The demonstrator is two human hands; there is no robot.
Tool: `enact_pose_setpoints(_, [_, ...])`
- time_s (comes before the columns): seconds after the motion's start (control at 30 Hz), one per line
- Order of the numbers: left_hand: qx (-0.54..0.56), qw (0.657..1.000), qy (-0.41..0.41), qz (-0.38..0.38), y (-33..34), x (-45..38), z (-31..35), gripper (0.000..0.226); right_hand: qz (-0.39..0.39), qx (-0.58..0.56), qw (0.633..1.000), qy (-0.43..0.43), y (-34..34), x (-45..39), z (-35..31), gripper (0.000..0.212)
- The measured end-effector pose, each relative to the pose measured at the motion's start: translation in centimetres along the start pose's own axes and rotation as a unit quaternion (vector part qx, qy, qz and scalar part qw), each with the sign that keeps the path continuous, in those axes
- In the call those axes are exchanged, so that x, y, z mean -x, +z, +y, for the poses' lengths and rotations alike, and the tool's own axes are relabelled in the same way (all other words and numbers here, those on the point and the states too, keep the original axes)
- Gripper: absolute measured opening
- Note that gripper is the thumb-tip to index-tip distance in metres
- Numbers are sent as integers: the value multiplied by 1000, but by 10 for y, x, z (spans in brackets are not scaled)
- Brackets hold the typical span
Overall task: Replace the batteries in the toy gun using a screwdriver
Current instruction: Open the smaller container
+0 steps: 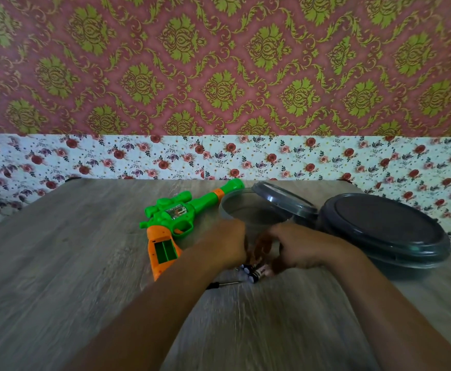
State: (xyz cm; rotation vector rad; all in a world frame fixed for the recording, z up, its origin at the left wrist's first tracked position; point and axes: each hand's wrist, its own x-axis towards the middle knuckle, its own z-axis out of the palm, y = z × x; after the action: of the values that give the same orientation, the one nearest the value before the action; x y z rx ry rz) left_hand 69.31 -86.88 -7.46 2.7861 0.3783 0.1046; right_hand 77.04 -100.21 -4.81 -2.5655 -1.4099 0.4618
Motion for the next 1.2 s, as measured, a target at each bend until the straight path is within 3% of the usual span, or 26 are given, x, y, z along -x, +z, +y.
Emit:
enact_pose_setpoints(0.13, [2,1000,9,10,2,3,6,18,-14,14,1000,18,3,1,-2,59])
enact_pose_setpoints(0.3, [16,1000,18,-4,10,2,15,25,-20,34,999,17,4,3,-5,62])
enact_pose_setpoints(0.53, [17,1000,2,-22,14,1,18,22,-33,44,998,30,4,5,-5,31])
enact_pose_setpoints(0.83, [43,999,1,-18,13,4,21,25,-81,16,995,61,2,9,-1,29])
enact_pose_setpoints(1.2, [42,995,-17,-94,-9,10,21,13,-98,-35,993,62,-1,11,-3,26])
